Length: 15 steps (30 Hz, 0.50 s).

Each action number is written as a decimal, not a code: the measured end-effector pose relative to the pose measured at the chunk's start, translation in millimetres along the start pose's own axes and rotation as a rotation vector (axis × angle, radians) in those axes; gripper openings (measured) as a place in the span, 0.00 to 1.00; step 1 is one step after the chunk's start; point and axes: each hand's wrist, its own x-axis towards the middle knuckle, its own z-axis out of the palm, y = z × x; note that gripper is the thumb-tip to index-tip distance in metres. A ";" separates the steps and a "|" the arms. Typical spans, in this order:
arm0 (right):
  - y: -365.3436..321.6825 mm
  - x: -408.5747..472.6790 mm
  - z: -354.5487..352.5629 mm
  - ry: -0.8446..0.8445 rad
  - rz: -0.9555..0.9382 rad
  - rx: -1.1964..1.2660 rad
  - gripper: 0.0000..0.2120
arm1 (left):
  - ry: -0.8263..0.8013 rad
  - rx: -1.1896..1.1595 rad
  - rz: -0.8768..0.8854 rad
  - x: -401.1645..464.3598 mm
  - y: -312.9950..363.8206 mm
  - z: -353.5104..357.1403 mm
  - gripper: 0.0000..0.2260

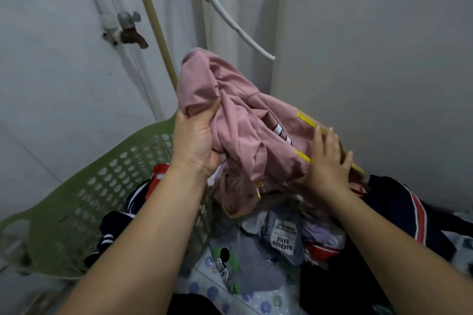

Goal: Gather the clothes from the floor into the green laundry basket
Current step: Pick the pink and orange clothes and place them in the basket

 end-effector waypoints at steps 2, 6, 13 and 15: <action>-10.7 14.6 2.2 -0.037 0.045 0.038 0.62 | -0.031 -0.029 0.030 0.5 16.5 -4.5 0.20; -35.6 35.8 23.6 -0.196 -0.065 0.145 0.28 | 0.002 -0.080 0.065 4.9 41.5 -24.4 0.18; -141.5 28.9 -4.0 -0.133 -0.115 0.909 0.09 | 0.405 -0.231 0.100 23.1 81.9 -112.3 0.20; -183.4 19.9 -21.5 -0.181 -0.072 1.231 0.08 | 0.480 -0.231 0.103 20.3 85.7 -135.5 0.20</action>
